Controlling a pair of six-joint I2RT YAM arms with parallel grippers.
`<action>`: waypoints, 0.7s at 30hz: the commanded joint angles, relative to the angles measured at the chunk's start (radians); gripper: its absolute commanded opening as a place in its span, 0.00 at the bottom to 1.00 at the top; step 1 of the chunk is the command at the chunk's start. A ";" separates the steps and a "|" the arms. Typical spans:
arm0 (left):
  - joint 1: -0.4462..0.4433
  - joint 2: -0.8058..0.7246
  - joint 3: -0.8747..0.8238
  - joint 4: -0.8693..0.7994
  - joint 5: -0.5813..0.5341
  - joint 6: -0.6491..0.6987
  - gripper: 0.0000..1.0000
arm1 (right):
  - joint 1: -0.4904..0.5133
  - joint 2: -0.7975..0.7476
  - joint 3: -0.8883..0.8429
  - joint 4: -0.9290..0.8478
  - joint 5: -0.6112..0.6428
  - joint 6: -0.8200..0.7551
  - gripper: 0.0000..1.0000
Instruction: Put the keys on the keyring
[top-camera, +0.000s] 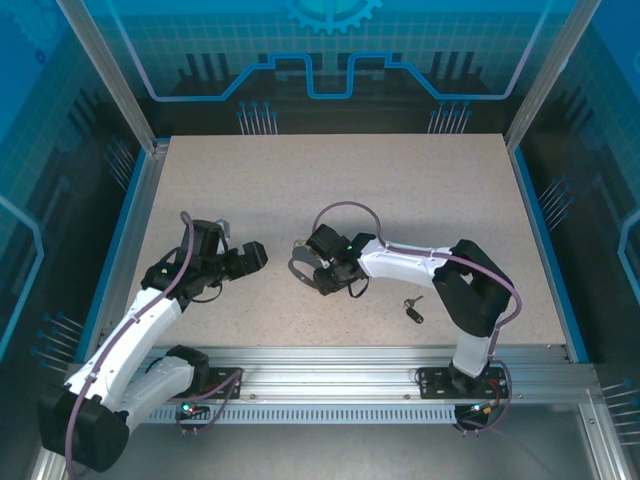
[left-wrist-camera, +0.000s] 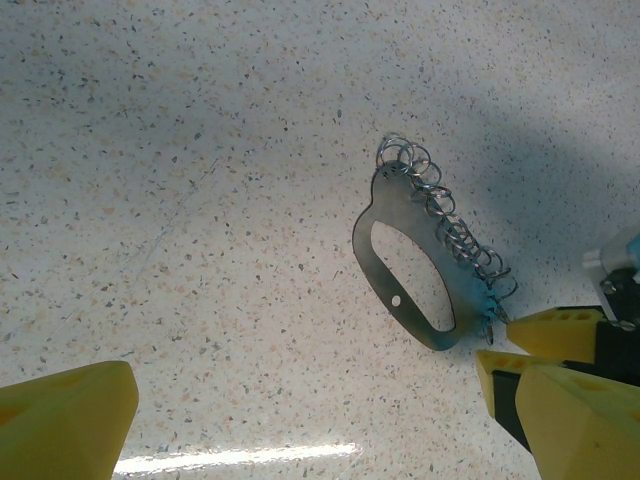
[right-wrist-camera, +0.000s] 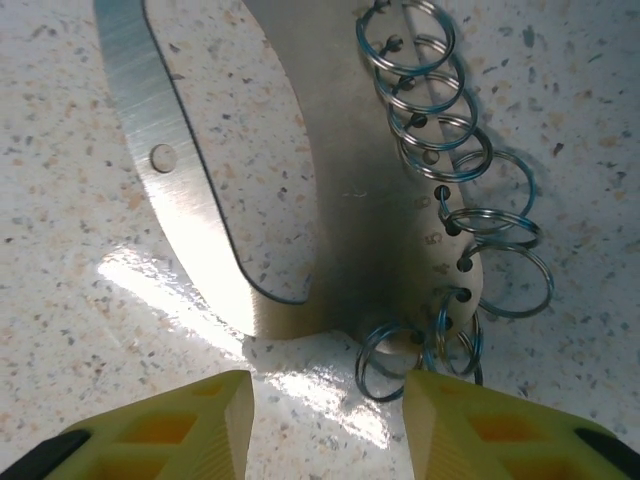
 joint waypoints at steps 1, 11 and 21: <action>-0.005 -0.016 -0.017 0.000 0.007 -0.012 0.99 | 0.039 -0.050 0.012 -0.035 0.049 -0.003 0.44; -0.005 -0.016 -0.023 0.003 0.008 -0.016 0.99 | 0.055 -0.003 0.001 -0.043 0.119 0.002 0.36; -0.005 -0.017 -0.021 -0.004 0.007 -0.013 0.99 | 0.055 0.046 0.005 -0.027 0.103 -0.002 0.32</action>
